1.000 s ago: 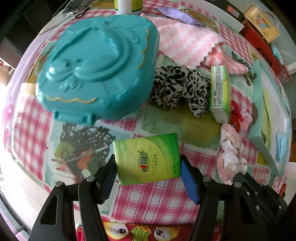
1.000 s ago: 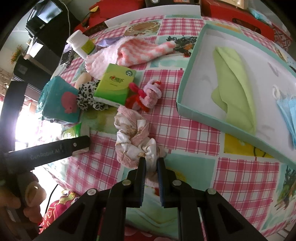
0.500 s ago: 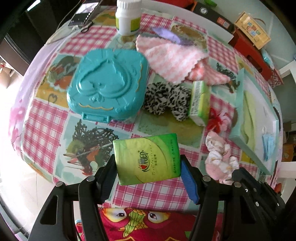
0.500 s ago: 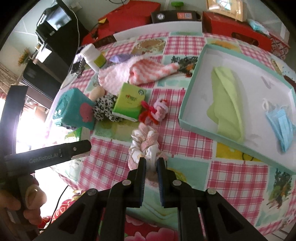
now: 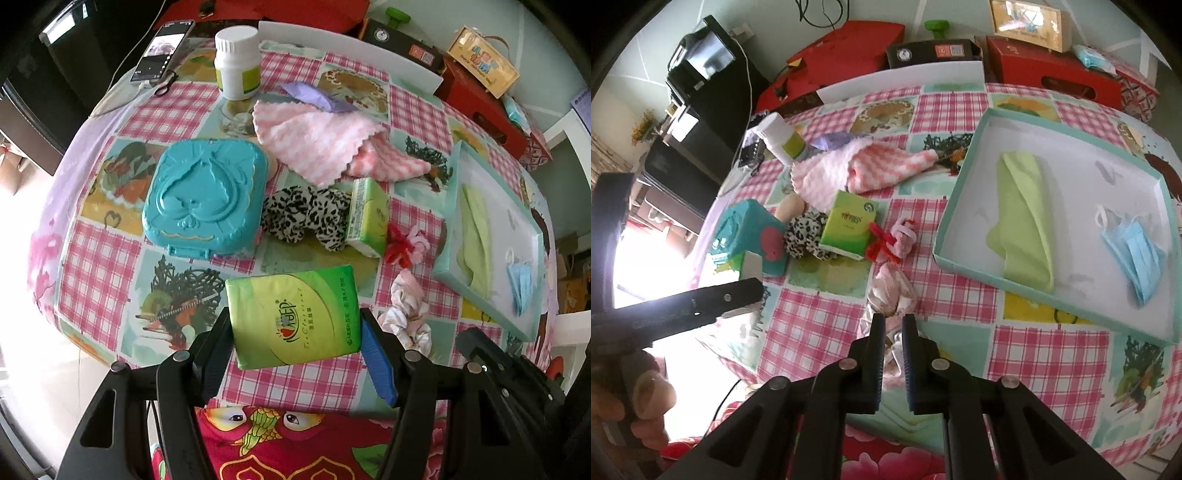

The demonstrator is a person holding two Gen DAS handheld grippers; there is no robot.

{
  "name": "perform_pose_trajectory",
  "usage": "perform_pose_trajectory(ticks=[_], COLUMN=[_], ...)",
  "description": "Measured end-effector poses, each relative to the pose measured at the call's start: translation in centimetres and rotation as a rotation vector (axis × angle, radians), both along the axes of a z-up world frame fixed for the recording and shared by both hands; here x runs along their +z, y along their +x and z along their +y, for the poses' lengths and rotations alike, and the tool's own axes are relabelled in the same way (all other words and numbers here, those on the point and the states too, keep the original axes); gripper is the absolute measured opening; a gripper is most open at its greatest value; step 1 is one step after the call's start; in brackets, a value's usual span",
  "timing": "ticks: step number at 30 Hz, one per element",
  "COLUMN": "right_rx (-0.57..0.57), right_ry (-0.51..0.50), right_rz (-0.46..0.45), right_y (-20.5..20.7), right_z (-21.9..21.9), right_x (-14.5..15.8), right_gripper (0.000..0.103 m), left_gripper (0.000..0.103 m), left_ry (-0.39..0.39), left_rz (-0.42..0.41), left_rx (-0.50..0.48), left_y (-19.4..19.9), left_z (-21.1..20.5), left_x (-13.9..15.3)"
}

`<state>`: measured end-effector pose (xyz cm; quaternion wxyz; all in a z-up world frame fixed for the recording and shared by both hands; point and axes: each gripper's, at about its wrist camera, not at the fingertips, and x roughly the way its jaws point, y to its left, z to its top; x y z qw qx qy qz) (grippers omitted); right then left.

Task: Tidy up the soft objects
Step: 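Lift the floral cloth with right gripper while left gripper grasps the green tissue pack, then carry the floral cloth and green tissue pack over the white tray with both tools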

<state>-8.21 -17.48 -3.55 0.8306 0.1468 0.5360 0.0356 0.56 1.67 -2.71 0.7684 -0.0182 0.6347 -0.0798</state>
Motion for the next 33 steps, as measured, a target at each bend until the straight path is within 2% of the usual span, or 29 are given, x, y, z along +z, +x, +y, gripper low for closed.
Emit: perform_pose_trajectory(ticks=[6, 8, 9, 22, 26, 33], right_rx=[0.019, 0.033, 0.037, 0.133, 0.130, 0.106], right_ry=[-0.032, -0.042, -0.049, -0.186, -0.238, -0.225], right_rz=[0.038, 0.047, 0.050, 0.155, 0.179, 0.185], right_y=[1.1, 1.5, 1.6, 3.7, 4.0, 4.2], right_z=[1.0, 1.5, 1.8, 5.0, 5.2, 4.5], right_x=[-1.5, -2.0, -2.1, -6.1, -6.9, -7.4], right_gripper=[0.016, 0.038, 0.041, 0.049, 0.050, 0.048], left_gripper=[0.066, 0.066, 0.066, 0.066, 0.066, 0.066], left_ry=[0.019, 0.021, 0.021, 0.024, 0.022, 0.022], left_rz=[0.041, 0.050, 0.054, 0.095, 0.102, 0.108], left_rx=[0.019, 0.026, 0.031, 0.057, 0.063, 0.061], left_y=[-0.2, -0.2, -0.2, 0.3, 0.2, 0.2], left_z=[0.6, 1.0, 1.1, 2.3, 2.6, 2.9], left_x=[-1.5, -1.9, -2.1, -4.4, -4.8, -5.1])
